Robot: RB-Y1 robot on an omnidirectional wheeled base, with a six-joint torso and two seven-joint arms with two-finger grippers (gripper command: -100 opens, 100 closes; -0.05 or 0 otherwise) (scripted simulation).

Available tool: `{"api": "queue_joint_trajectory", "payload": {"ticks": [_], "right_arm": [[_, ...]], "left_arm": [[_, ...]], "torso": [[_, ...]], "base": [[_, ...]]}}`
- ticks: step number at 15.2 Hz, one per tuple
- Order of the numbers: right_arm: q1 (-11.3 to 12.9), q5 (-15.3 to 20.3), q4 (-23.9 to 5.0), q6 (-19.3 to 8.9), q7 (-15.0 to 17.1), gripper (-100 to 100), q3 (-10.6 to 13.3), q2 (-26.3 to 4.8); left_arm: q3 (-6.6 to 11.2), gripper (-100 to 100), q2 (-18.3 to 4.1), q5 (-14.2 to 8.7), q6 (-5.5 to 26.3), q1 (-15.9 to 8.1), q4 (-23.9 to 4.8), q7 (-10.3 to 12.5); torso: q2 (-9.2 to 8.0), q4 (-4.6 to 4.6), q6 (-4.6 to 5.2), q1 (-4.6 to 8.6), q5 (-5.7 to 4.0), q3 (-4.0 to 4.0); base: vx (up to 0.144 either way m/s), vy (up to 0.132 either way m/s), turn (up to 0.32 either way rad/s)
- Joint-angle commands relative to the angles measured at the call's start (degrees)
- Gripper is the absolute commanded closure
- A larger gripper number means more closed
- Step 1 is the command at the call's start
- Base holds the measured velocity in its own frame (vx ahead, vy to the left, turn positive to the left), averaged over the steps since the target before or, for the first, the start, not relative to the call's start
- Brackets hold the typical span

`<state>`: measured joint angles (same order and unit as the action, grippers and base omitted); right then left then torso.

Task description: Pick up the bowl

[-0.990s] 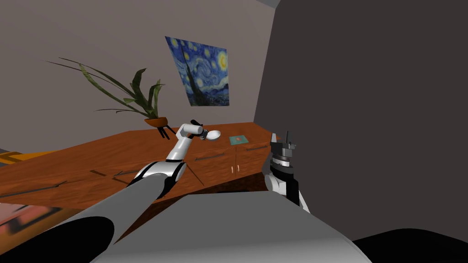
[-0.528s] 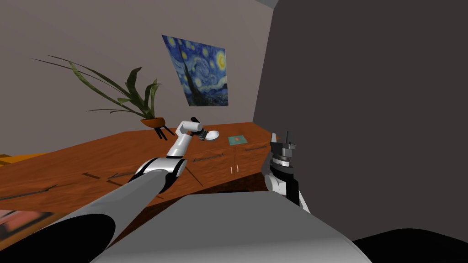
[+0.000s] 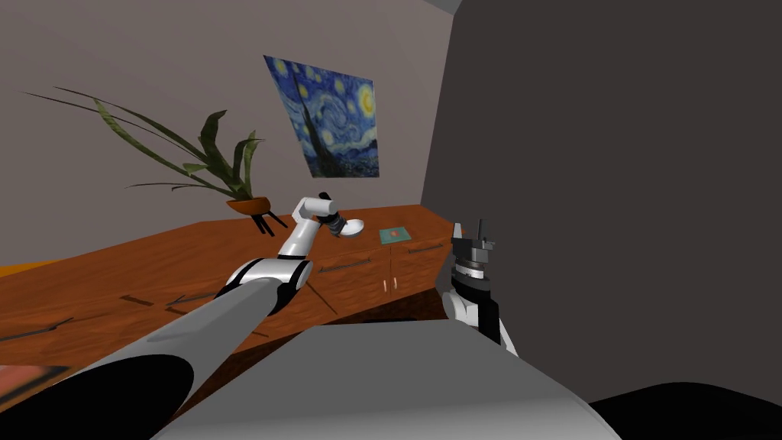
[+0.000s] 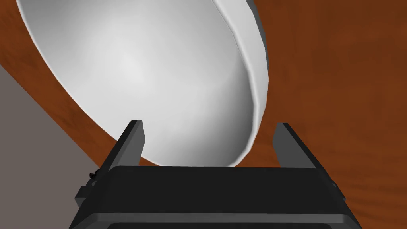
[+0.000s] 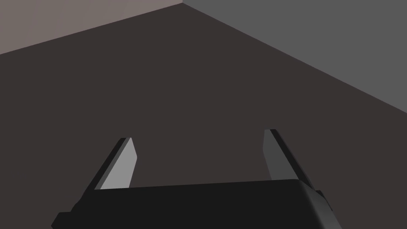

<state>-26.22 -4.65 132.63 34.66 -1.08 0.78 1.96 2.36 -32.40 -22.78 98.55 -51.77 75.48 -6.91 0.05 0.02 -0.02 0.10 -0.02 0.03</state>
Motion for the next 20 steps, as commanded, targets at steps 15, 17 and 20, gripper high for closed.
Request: {"api": "queue_joint_trajectory", "payload": {"ticks": [15,17,20], "right_arm": [[0.00,0.00,0.00,0.00,0.00,0,0.00,0.00],[0.00,0.00,0.00,0.00,0.00,0,0.00,0.00],[0.00,0.00,0.00,0.00,0.00,0,0.00,0.00]], "left_arm": [[-0.28,-100,-0.16,-1.27,13.30,-3.84,-4.26,0.05],[-0.38,-100,0.05,-1.10,12.54,-3.50,-4.65,0.00],[-0.40,100,0.08,-1.06,12.37,-3.42,-4.76,-0.03]], "torso": [[-0.03,0.00,-0.01,-0.05,0.01,-0.01],[-0.05,0.00,-0.01,-0.13,0.04,-0.02],[-0.07,-0.01,-0.01,-0.15,0.04,-0.04]], "base": [[0.015,-0.013,-0.017],[0.000,0.014,-0.016],[-0.001,0.008,-0.006]]}}
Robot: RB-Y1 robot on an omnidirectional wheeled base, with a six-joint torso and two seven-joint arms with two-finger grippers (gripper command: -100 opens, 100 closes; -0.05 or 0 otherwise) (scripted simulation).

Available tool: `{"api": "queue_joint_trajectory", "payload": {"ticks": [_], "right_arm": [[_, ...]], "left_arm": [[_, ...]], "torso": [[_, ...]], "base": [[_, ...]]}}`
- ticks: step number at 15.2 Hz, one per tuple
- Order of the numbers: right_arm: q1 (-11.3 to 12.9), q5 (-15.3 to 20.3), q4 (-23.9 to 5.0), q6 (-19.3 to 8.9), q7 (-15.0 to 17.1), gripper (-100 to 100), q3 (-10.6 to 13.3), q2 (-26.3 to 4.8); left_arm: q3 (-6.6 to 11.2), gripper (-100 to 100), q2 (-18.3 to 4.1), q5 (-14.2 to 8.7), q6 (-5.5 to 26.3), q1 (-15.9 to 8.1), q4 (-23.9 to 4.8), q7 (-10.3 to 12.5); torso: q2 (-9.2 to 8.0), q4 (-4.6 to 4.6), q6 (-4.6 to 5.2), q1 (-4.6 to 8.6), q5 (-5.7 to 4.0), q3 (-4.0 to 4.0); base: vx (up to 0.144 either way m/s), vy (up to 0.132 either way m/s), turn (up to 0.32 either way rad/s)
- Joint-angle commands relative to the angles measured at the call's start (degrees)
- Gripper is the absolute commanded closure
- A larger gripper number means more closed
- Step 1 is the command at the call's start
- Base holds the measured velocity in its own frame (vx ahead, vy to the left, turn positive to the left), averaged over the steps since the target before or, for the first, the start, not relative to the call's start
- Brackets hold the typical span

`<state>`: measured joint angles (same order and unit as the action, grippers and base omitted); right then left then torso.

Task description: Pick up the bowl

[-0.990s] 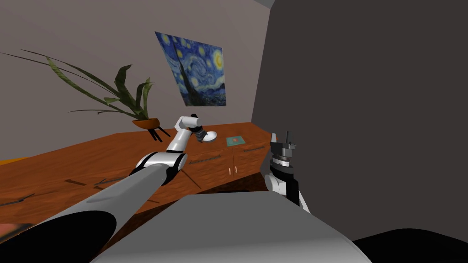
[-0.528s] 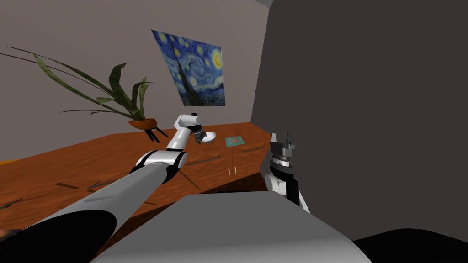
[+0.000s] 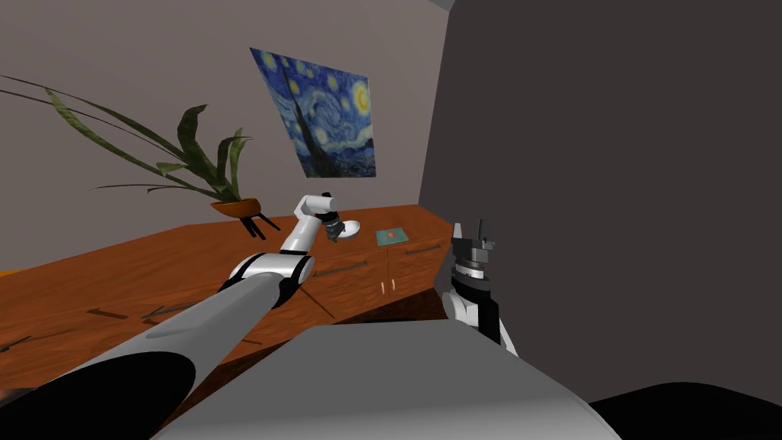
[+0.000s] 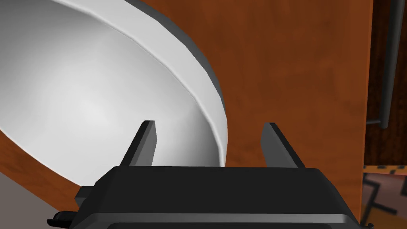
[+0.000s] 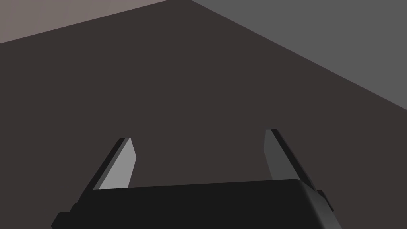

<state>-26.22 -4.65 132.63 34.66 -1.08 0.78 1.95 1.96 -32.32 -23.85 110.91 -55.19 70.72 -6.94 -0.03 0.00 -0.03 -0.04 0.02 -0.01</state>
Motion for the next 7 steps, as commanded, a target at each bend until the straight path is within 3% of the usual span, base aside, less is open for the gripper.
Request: {"api": "queue_joint_trajectory", "payload": {"ticks": [1,4,6,7], "right_arm": [[0.00,0.00,0.00,0.00,0.00,0,0.00,0.00],[0.00,0.00,0.00,0.00,0.00,0,0.00,0.00],[0.00,0.00,0.00,0.00,0.00,0,0.00,0.00],[0.00,0.00,0.00,0.00,0.00,0,0.00,0.00]], "left_arm": [[0.00,100,0.00,0.00,0.00,0.00,0.00,0.00],[0.02,100,0.00,-0.01,0.06,0.02,-0.03,0.03],[0.31,100,-0.67,-0.56,2.46,-1.10,1.26,0.17],[0.16,100,-0.32,-0.32,1.56,-0.55,1.06,0.25]], "torso": [[0.00,0.00,0.00,0.00,0.00,0.00],[0.02,0.00,0.02,0.03,-0.02,0.01],[-0.01,-0.07,0.02,0.07,-0.05,-0.04],[-0.04,-0.09,0.02,0.11,-0.06,-0.06]], "base": [[0.000,0.000,0.000],[-0.001,0.000,0.003],[0.000,-0.011,0.021],[0.003,-0.011,0.012]]}}
